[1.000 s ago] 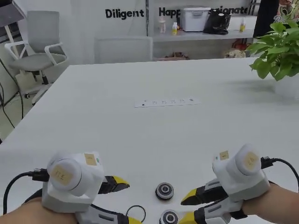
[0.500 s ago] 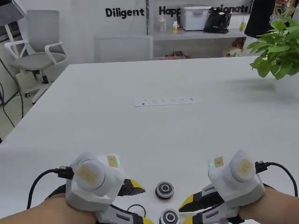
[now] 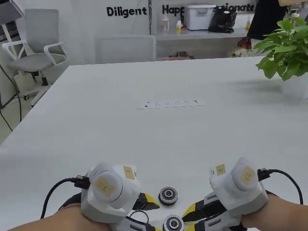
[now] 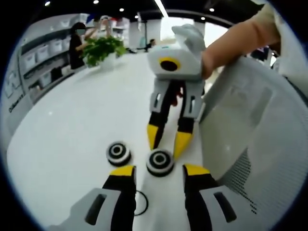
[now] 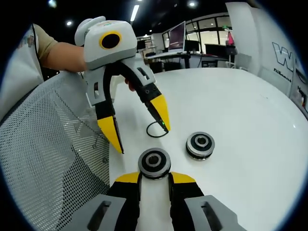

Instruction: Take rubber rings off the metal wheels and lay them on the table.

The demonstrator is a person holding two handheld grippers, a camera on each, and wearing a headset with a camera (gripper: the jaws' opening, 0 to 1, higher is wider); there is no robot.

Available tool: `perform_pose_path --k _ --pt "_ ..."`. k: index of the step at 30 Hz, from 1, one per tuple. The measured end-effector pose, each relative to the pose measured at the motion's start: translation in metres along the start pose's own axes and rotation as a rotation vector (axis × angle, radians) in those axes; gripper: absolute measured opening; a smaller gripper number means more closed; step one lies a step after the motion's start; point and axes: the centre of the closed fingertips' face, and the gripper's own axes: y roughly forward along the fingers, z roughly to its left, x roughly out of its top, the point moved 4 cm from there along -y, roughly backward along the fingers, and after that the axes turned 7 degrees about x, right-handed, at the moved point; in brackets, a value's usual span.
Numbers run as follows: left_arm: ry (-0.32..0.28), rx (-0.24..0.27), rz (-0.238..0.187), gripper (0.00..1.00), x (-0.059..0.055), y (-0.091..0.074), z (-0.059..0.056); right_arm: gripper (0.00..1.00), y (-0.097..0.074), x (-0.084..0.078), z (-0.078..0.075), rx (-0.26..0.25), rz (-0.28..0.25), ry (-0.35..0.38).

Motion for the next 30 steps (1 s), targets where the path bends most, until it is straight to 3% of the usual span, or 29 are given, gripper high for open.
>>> perform_pose_path --k 17,27,28,30 --pt "-0.014 -0.018 -0.002 0.29 0.007 0.018 -0.007 0.19 0.0 0.0 -0.001 -0.002 -0.01 0.001" --pt "-0.047 -0.008 -0.014 0.21 0.004 0.02 -0.006 0.19 0.0 0.0 -0.001 -0.002 -0.019 0.008" --pt "-0.055 -0.004 0.004 0.21 0.001 0.019 -0.007 0.19 0.0 0.0 -0.001 -0.003 -0.021 0.01" --pt "-0.045 0.001 -0.016 0.2 0.003 0.021 -0.005 0.19 0.0 0.0 -0.001 -0.003 -0.021 0.011"
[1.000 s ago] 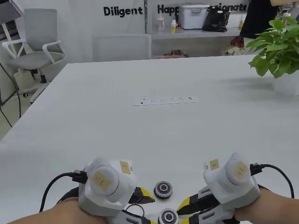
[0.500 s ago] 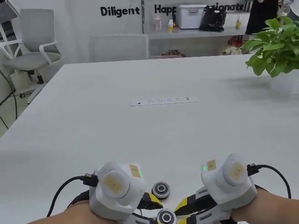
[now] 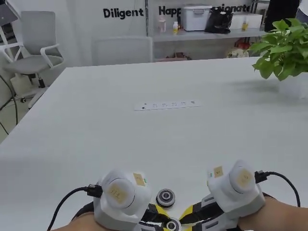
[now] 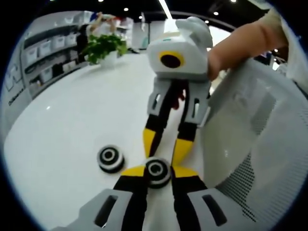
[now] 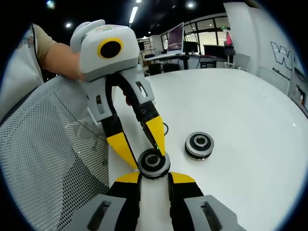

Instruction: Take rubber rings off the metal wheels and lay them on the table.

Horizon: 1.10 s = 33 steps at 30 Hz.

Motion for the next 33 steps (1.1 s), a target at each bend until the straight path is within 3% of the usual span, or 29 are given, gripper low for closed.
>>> perform_pose_path --k 7,12,23,33 --pt "-0.034 0.014 -0.009 0.16 -0.0003 0.0004 0.0015 0.19 0.0 -0.0003 -0.0003 0.0 -0.002 0.004" --pt "-0.003 0.034 0.001 0.14 -0.0009 0.0002 0.0005 0.2 0.0001 0.0001 0.0002 -0.001 0.001 0.008" --pt "0.003 0.047 0.0 0.14 -0.0012 -0.0007 0.0002 0.18 -0.0009 -0.0005 0.0004 0.008 -0.005 0.021" --pt "0.004 0.05 -0.002 0.14 -0.0015 -0.0011 0.0006 0.1 -0.0046 -0.0037 0.0006 0.015 -0.004 0.055"
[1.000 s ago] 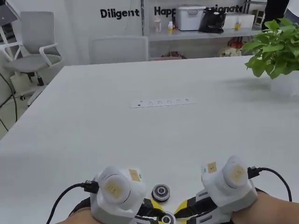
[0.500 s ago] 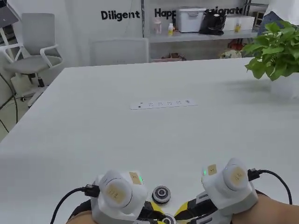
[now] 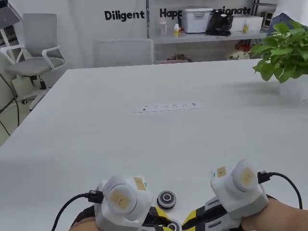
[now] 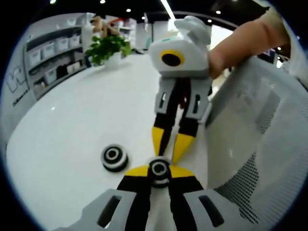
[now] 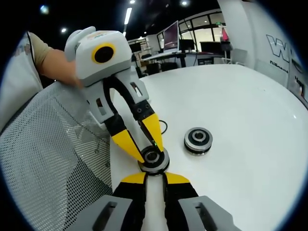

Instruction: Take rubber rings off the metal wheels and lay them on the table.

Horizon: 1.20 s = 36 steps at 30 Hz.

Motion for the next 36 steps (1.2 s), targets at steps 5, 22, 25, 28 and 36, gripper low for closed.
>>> perform_pose_path --k 5,22,25,28,36 --pt "-0.003 0.0 -0.003 0.14 0.0 -0.0001 0.0002 0.09 -0.0009 0.0 0.0001 0.005 -0.002 0.004" --pt "-0.005 0.0 -0.005 0.14 -0.0004 0.0 0.0008 0.2 0.0043 0.007 0.0025 -0.017 0.003 -0.079" --pt "-0.005 0.0 -0.005 0.14 -0.0003 0.0001 0.0008 0.19 0.0038 0.0068 0.0027 -0.017 0.007 -0.079" --pt "-0.005 0.001 -0.004 0.14 -0.0003 0.0002 0.0009 0.19 0.003 0.0065 0.0026 -0.015 0.009 -0.081" --pt "-0.009 0.0 -0.007 0.14 -0.0003 0.0003 0.0011 0.16 0.0022 0.0051 0.0028 -0.014 0.017 -0.078"
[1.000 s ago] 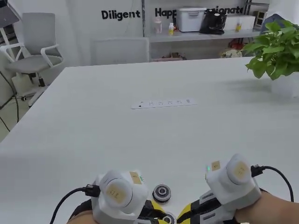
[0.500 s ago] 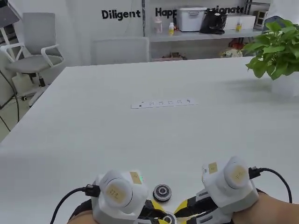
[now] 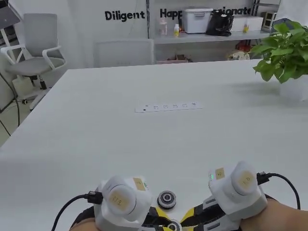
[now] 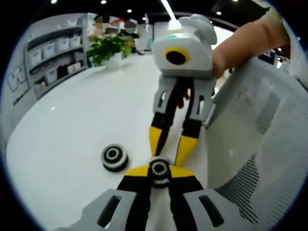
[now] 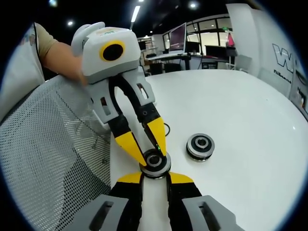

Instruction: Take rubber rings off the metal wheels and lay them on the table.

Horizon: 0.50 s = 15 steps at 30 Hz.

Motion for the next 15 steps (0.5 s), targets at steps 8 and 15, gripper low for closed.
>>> perform_pose_path --k 8,15 --pt "0.002 0.001 0.0 0.14 0.0 0.0 0.0 0.15 -0.0002 -0.0002 -0.0001 0.0 0.0 0.001" --pt "0.002 0.001 0.0 0.14 0.0001 -0.0001 0.0 0.19 -0.0031 0.0008 -0.0011 0.002 -0.022 0.004"
